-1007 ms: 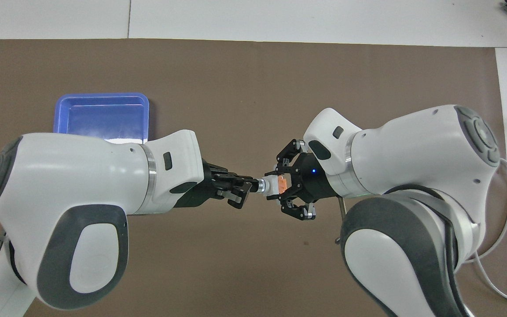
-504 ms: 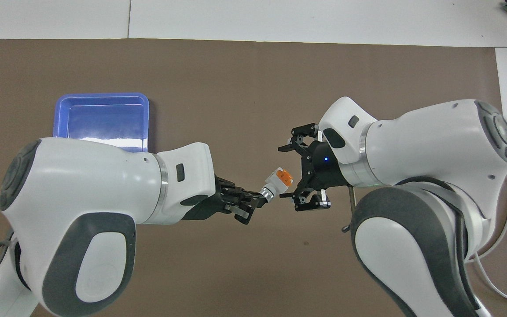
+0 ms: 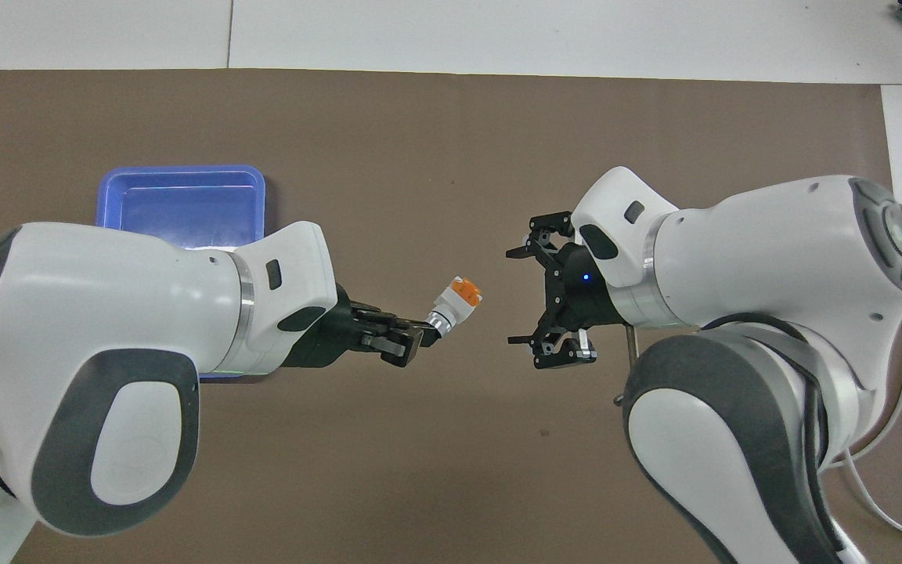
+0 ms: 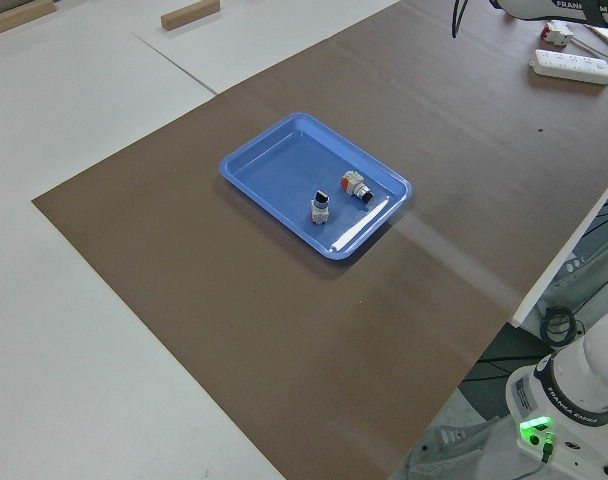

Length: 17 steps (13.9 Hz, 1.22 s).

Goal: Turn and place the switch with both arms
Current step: 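Carry the switch into the blue tray while the right gripper withdraws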

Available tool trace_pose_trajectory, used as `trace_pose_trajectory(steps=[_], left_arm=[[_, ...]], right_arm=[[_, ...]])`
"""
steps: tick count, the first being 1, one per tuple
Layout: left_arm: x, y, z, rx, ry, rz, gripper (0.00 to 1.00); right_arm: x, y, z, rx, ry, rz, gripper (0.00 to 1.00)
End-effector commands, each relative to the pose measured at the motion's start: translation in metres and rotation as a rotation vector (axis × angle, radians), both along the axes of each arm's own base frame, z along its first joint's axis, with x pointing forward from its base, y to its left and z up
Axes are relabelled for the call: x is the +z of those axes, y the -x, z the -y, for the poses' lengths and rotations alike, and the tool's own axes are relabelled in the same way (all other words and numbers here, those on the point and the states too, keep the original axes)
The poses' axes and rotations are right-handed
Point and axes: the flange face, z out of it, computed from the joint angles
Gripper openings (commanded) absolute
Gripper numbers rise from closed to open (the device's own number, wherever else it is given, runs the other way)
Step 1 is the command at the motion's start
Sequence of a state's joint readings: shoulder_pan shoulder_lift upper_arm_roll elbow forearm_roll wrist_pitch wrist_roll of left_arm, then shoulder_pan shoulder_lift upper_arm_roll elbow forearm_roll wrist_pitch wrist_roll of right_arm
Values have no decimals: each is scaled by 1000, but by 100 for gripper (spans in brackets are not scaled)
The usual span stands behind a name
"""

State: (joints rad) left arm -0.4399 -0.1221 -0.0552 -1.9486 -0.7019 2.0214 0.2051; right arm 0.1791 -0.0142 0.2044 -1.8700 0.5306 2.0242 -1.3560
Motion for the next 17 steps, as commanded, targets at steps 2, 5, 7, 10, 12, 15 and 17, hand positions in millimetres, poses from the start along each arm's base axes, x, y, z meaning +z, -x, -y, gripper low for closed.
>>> trace_pose_trajectory(steps=[2,5,7,10,12,15,17], left_arm=[[-11,-8,-46,36,-173,-22,0],[-19,-22,-103,49,-354,-26,0],[-23,-29,-143,77,-442,-54,0],[-28,-35,-189,123,-520,-96,0],[-25,-38,-212,148,-555,-113,0],[-20,-45,-245,196,-584,-139,0],[-33,-55,-259,205,-619,-157,0]], right_arm=[[0,-9,5,-146,80,-40,100],[11,-10,10,-348,108,-109,100],[21,-12,13,-485,117,-143,100],[34,-13,18,-677,128,-190,100],[44,-20,39,-828,138,-214,100],[58,-34,72,-979,135,-216,100],[58,-42,103,-1058,126,-227,100]])
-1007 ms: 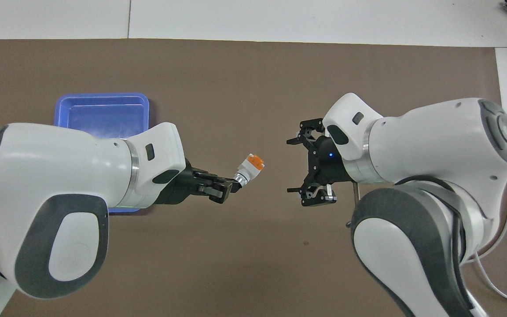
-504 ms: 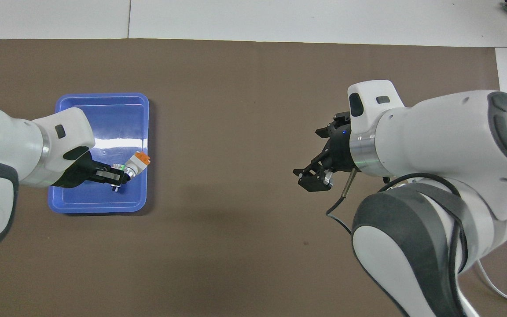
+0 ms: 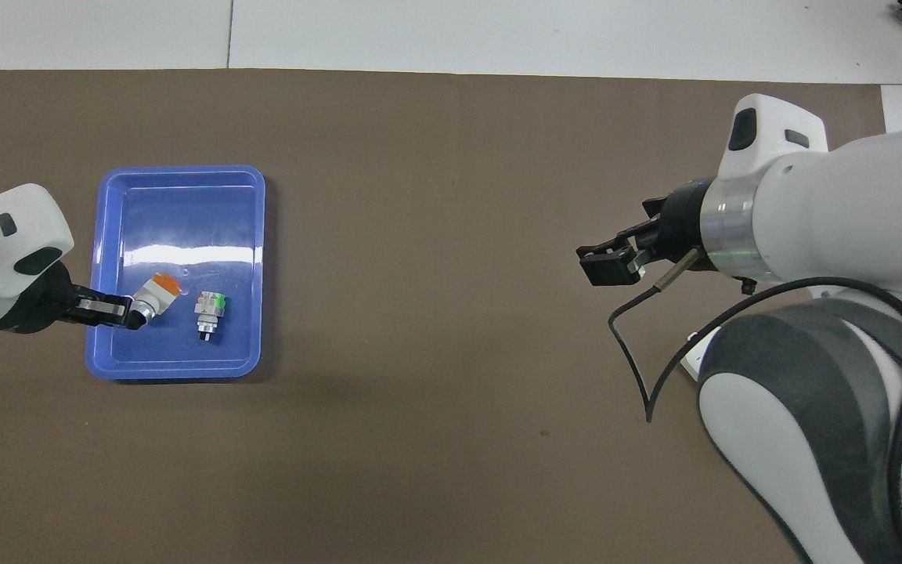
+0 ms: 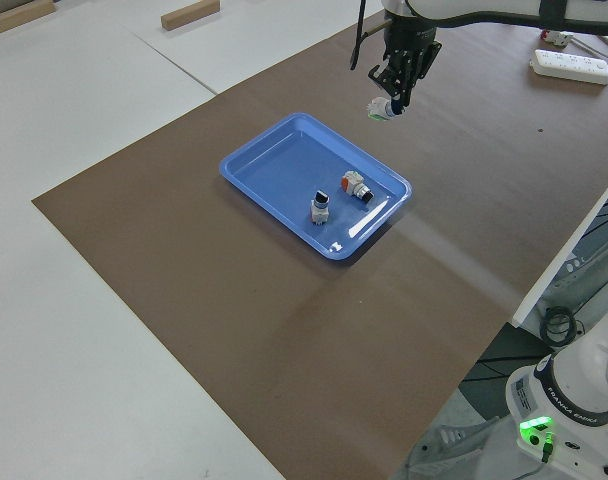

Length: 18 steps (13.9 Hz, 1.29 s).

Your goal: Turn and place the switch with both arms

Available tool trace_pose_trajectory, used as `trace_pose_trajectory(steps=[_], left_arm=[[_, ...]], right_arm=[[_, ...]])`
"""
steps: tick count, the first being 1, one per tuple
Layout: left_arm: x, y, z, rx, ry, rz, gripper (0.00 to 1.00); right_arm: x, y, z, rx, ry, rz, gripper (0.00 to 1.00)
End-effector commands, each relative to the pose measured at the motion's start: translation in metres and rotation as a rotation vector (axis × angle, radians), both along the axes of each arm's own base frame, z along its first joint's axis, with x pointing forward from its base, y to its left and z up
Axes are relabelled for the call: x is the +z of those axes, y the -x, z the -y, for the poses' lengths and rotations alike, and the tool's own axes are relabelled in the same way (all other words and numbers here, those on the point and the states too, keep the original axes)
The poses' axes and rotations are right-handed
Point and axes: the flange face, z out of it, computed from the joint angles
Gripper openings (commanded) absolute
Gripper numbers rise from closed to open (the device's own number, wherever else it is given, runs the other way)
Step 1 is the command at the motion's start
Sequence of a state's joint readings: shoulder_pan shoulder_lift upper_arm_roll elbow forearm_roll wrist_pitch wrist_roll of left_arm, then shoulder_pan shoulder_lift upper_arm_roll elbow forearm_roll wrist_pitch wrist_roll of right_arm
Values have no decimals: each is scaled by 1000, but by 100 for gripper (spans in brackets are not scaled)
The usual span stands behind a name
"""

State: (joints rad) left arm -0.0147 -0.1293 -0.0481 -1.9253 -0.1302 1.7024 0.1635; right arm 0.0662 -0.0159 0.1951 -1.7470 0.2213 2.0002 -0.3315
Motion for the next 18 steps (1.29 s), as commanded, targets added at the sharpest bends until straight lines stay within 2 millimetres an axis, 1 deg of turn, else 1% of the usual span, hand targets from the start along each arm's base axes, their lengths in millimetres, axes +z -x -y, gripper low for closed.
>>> trace_pose_trajectory(steps=[1,2,3,4,5,6,7,8,9,10,11,12,13,14,15,16,18], left_arm=[[-13,-13,-14,10,-70,-25,0],[-29,-21,-18,9,-88,-41,0],[-38,-27,-25,18,-100,-42,0],[-50,-34,-34,30,-109,-36,0],[-61,-40,-40,43,-108,-35,0],[-71,-44,-41,46,-107,-34,0],[-77,-48,-41,55,-107,-27,0],[-74,-49,-42,62,-107,-23,0],[-72,-51,-41,68,-106,-19,30],[-67,-53,-38,82,-107,-5,66],[-66,-55,-33,102,-111,2,87],[-66,-58,-32,125,-113,5,92],[-61,-61,-31,132,-112,9,94],[-54,-67,-31,133,-111,12,94],[-43,-74,-30,131,-110,7,94],[-28,-83,-29,127,-109,1,94],[5,-89,-20,110,-108,-10,94]], right_arm=[[4,-11,39,-131,18,-6,100],[4,-14,45,-173,38,-4,100],[7,-15,49,-203,61,-2,100],[13,-16,59,-235,100,10,100],[14,-17,65,-261,147,17,100],[20,-16,69,-279,188,14,100],[24,-10,73,-299,210,-21,100],[30,-8,80,-337,212,-49,100],[31,-5,92,-387,214,-87,100],[34,-2,100,-429,215,-114,100],[36,3,105,-458,219,-136,100],[34,4,108,-487,221,-159,100],[33,6,114,-528,221,-184,100],[31,8,115,-559,223,-210,100],[30,10,118,-577,225,-225,100],[36,10,122,-585,222,-222,100],[36,11,122,-585,223,-226,100]])
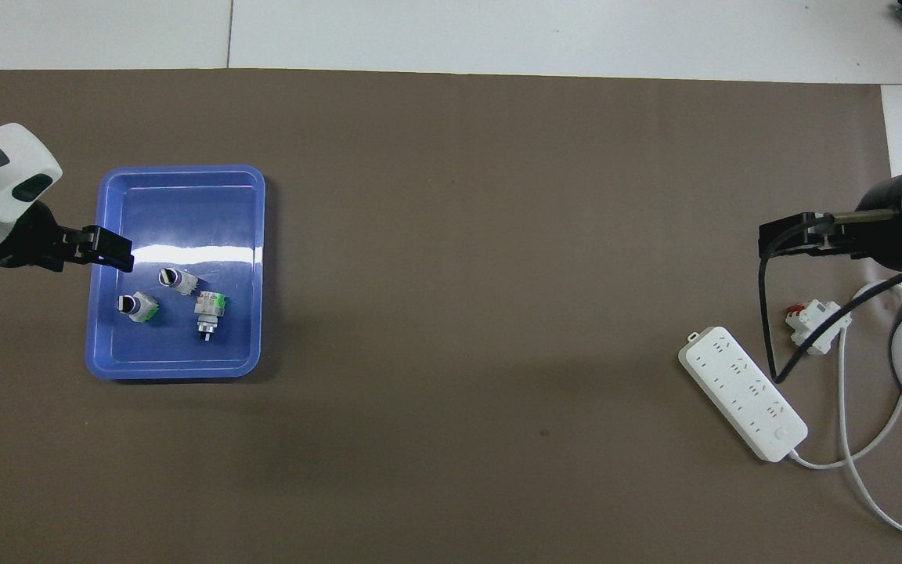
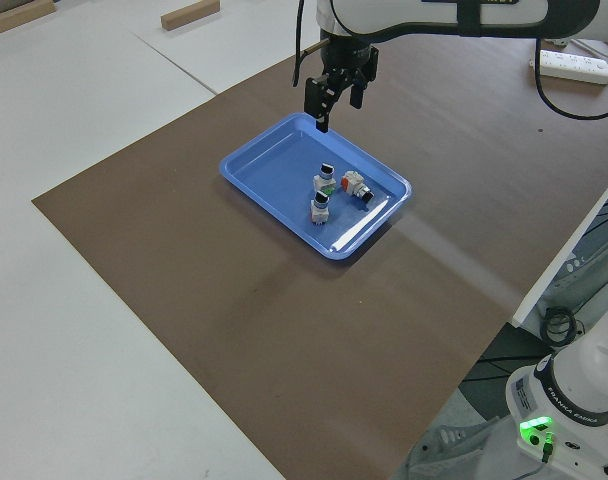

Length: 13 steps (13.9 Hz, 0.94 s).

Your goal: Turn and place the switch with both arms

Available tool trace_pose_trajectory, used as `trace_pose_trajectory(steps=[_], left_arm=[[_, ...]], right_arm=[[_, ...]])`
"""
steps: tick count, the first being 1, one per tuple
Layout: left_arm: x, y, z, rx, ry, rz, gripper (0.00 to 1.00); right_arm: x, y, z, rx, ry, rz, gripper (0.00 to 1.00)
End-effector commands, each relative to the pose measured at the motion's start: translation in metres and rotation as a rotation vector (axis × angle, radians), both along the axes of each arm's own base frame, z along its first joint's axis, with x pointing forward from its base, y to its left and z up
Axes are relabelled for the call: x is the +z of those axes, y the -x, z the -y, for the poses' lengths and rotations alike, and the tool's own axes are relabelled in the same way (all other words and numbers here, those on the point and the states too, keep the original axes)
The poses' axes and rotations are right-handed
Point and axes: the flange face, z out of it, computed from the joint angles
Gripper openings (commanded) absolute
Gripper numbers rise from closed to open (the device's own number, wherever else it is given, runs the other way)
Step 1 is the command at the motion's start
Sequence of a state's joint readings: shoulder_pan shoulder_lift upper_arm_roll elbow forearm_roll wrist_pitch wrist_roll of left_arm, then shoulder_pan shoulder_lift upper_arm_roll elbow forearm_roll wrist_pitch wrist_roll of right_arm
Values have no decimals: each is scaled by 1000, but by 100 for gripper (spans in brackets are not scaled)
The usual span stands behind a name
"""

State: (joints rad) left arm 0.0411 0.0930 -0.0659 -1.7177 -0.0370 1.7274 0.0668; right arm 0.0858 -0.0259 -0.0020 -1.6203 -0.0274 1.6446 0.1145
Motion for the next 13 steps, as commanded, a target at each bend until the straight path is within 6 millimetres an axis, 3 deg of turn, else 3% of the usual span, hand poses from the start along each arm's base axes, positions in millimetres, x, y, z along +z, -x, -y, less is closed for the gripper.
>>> trace_pose_trajectory(steps=[1,2,3,4,6,13], left_arm=[[43,-13,10,-5,-20,-15,94],[55,-7,11,-7,-20,-16,94],[82,9,12,-7,-24,10,94],[101,21,10,-10,-32,38,100],[124,34,10,-10,-33,76,100],[124,31,9,-14,-73,109,100]], right_arm=[[5,3,2,-25,20,-8,100],[4,4,2,-25,21,-18,100],[3,5,2,-26,22,-27,100],[2,5,3,-28,23,-37,100],[2,6,12,-44,10,-44,100],[-2,6,5,-34,8,-49,100]])
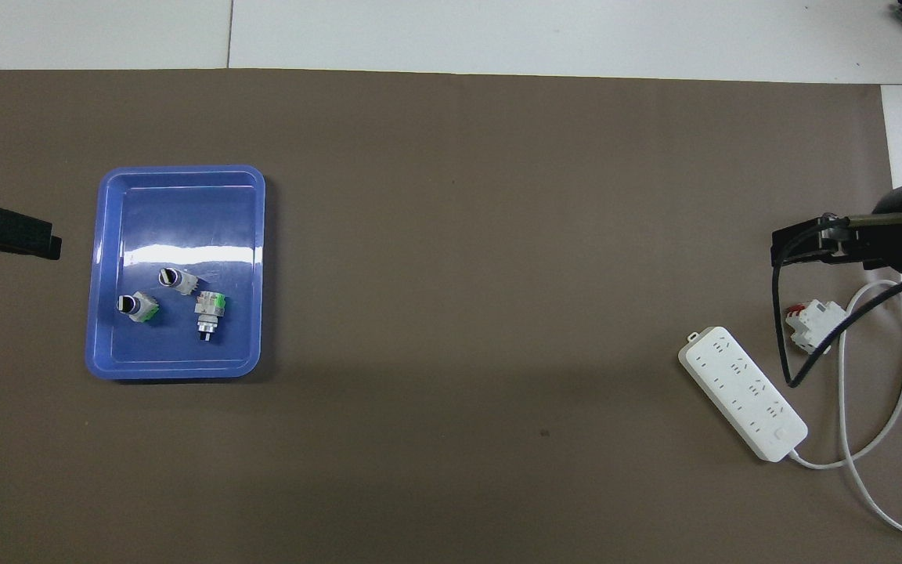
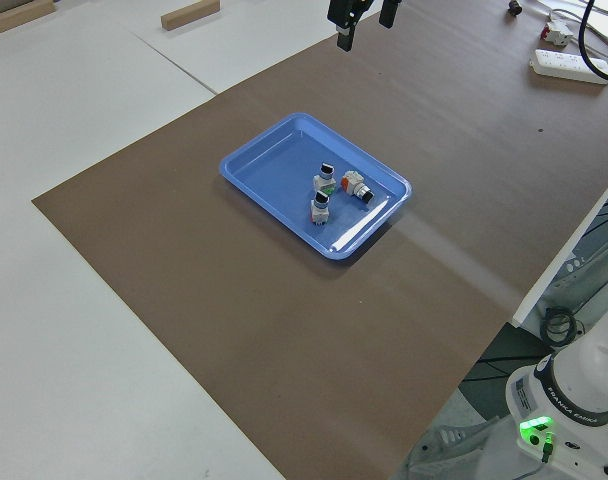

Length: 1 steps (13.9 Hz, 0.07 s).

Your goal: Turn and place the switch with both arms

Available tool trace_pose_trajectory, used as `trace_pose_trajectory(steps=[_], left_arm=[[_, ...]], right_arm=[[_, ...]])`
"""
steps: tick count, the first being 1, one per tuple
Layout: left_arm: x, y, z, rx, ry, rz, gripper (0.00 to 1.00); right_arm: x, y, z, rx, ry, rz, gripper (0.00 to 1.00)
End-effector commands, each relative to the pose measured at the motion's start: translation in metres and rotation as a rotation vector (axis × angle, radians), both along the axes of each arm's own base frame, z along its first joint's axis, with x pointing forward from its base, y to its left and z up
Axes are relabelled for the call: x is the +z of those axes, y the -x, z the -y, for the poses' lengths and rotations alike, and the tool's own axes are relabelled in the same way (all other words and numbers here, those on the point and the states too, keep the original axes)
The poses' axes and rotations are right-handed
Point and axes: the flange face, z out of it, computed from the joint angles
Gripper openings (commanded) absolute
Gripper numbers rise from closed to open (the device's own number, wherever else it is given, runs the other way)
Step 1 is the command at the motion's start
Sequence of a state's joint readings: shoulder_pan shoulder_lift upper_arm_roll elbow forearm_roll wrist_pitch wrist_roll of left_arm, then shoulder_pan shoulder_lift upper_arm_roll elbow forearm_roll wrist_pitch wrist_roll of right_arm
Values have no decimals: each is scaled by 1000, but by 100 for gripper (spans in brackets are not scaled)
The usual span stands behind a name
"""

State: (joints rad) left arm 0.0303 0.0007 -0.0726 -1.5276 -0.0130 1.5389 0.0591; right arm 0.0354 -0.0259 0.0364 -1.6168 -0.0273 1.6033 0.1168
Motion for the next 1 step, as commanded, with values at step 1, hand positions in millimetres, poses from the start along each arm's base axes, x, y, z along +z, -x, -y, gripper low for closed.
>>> trace_pose_trajectory(steps=[1], left_arm=[[-3,0,1,3,-46,15,100]], right_arm=[[0,2,-1,-18,5,-13,100]])
